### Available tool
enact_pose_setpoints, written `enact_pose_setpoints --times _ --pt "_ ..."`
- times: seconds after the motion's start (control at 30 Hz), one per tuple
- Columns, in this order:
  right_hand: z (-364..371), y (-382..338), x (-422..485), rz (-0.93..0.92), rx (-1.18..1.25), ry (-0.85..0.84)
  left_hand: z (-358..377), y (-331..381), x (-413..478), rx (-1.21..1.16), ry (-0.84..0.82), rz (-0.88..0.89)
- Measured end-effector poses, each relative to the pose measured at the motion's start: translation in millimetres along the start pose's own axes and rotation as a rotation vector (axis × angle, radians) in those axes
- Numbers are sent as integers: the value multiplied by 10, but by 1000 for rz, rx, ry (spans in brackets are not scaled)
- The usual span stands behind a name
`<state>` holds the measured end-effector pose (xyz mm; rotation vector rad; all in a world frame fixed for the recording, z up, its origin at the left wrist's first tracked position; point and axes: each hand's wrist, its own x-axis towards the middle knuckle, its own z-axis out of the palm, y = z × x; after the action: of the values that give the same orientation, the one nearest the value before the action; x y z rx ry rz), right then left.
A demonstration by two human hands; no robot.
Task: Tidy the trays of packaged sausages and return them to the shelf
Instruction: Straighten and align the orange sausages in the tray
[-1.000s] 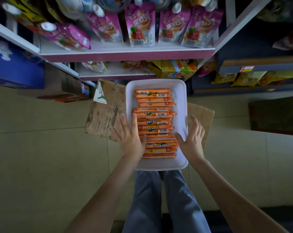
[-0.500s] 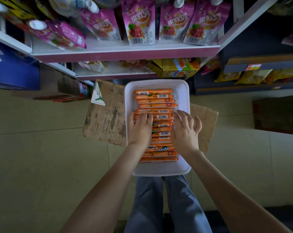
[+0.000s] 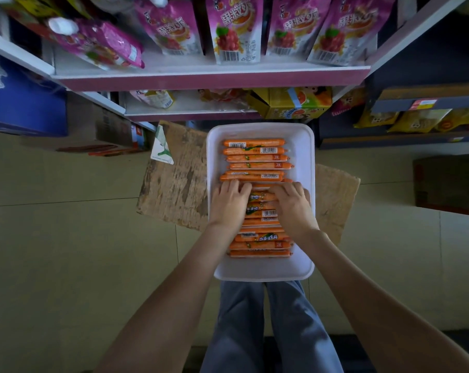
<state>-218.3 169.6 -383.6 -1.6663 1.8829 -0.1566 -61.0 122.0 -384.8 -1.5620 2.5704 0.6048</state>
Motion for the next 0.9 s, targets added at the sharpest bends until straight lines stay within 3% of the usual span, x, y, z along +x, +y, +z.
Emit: enact_pose_setpoints --times 0.23,0.43,0.53,0.6,0.77,0.9 --pt "-596 -234 -13 350 862 121 -277 58 -140 -386 64 -5" --pt "-746 -177 20 480 1272 126 -657 168 -222 -1180 115 -620" --pt "-734 -233 10 555 1430 110 -740 222 -241 -1699 216 -731" --pt "-720 -290 -11 606 1503 94 -791 233 -244 -1889 262 -728" --pt "-718 -378 -33 683 1528 -10 -851 232 -193 -1909 215 -552" --pt "-768 -372 -11 516 989 -166 -884 242 -153 -1509 93 -539"
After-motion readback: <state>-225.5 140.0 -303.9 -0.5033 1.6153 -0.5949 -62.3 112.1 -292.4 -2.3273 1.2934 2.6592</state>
